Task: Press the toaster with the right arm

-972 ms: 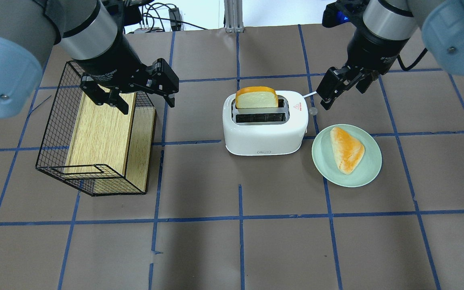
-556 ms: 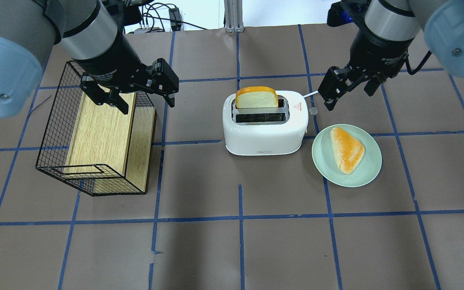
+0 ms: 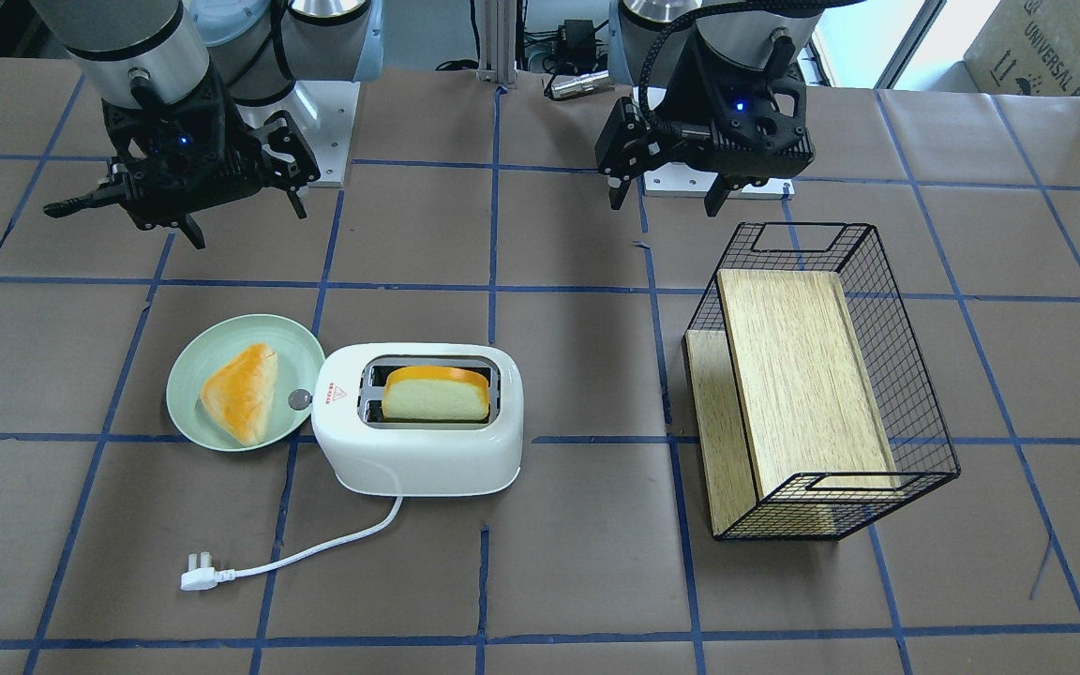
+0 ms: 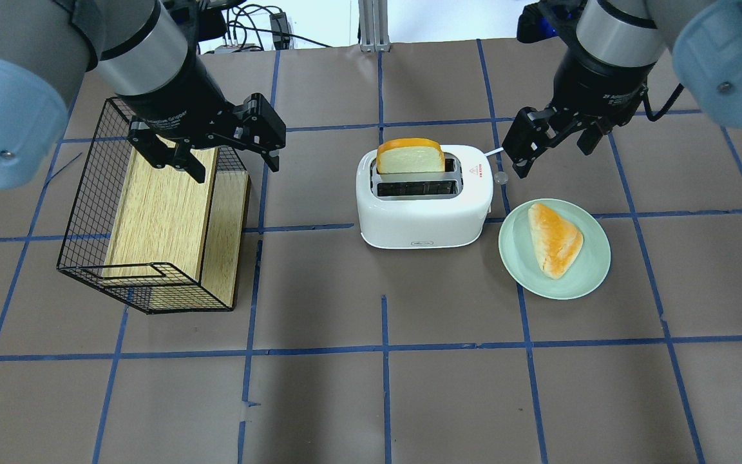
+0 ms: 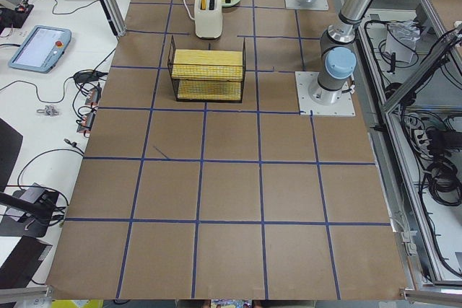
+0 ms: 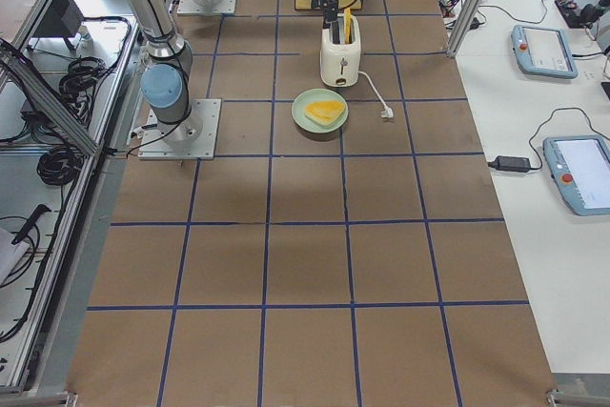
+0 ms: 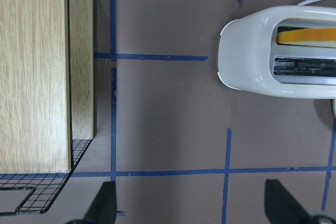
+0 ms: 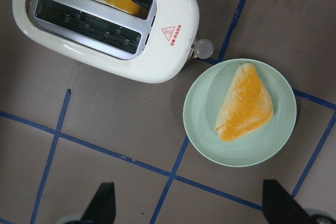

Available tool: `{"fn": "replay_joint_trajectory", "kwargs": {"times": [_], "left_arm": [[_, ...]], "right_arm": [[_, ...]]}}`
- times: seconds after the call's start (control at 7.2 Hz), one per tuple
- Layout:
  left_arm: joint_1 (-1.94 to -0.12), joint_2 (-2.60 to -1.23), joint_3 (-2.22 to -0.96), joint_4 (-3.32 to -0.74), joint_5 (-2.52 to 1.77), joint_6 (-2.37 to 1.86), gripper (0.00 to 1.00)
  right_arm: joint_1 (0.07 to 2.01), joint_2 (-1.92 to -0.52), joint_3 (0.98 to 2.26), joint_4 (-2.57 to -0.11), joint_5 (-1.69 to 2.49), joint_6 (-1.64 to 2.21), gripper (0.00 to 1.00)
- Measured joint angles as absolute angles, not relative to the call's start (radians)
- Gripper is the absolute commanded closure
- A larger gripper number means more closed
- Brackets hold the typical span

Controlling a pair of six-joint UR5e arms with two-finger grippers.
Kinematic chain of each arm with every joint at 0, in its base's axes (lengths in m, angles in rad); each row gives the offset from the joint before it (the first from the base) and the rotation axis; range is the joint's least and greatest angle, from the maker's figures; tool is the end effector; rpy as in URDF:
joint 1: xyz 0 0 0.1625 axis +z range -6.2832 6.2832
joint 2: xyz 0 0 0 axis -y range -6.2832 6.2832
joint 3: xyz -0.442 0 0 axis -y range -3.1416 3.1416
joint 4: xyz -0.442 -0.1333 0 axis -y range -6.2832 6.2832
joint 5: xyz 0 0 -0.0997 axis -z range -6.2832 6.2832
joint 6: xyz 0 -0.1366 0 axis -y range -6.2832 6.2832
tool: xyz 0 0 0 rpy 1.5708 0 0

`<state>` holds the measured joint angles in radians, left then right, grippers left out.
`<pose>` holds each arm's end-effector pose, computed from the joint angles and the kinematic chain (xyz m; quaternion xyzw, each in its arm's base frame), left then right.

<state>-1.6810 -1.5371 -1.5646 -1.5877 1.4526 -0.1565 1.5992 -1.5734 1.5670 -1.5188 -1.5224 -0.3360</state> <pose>-0.2067 -0.5099 0.4886 0.0224 -0.9979 0.0035 0.0601 0.1550 -0.5300 0.4665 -0.1806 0.9830 0.0188 0.0274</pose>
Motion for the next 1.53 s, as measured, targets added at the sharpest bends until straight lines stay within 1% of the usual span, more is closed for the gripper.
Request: {"fn": "replay_joint_trajectory", "kwargs": {"times": [0.69,1.11,1.53], "left_arm": [[-1.680,-1.537,-1.565,-1.588,1.453,-0.156,0.00],[-1.681,-1.537,-1.565,-1.588,1.452,-0.156,0.00],[-1.681,-1.537,-1.565,-1.588,1.452,-0.156,0.00]], "right_arm": [[1.600,-1.592,1.585,-1.528,-1.532,-0.267,0.00],[1.600,-1.645,1.658,-1.534,-1.534,-0.215,0.00],[1.600,-1.653,1.671,-1.534,-1.533,-0.203,0.00]]}}
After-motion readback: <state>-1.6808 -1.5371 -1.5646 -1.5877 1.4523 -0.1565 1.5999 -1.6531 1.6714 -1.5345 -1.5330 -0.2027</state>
